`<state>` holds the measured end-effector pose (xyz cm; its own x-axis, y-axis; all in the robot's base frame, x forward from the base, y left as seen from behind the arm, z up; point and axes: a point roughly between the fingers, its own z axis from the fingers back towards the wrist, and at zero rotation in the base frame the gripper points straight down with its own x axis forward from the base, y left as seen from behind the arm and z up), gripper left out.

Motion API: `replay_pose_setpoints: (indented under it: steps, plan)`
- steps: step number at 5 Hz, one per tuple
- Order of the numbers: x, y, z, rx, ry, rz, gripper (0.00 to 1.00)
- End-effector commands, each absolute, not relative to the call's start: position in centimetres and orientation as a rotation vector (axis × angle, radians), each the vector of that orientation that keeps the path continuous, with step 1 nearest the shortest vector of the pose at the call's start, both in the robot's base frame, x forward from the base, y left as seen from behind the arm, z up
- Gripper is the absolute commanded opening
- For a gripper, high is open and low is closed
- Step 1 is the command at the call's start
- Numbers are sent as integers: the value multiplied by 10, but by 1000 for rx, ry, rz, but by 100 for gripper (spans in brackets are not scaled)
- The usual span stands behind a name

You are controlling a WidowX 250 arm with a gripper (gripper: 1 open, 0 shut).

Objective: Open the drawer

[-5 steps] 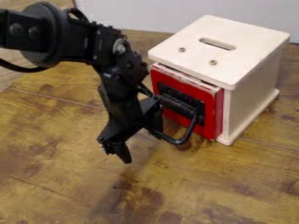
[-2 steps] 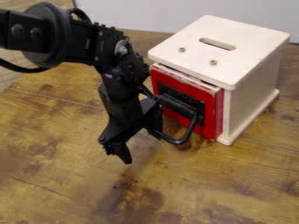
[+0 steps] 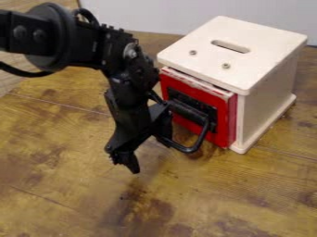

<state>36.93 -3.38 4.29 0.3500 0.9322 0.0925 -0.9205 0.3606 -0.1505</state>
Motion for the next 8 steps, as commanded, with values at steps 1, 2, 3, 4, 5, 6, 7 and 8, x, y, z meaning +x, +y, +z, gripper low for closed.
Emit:
replay_pose_setpoints:
  steps: [1,2,3,4,5,6,7,8]
  plan:
    - [376,-31,67,-100,-238,1203,100]
    - [377,-31,67,-98,-243,1213,100]
    - [378,-30,68,-95,-245,1227,100]
    - [379,-28,68,-92,-247,1240,100]
    - [379,-26,68,-90,-249,1255,100]
    - [379,-24,67,-88,-252,1269,100]
    - [380,-22,66,-87,-254,1283,100]
    - [379,-21,65,-85,-257,1297,100]
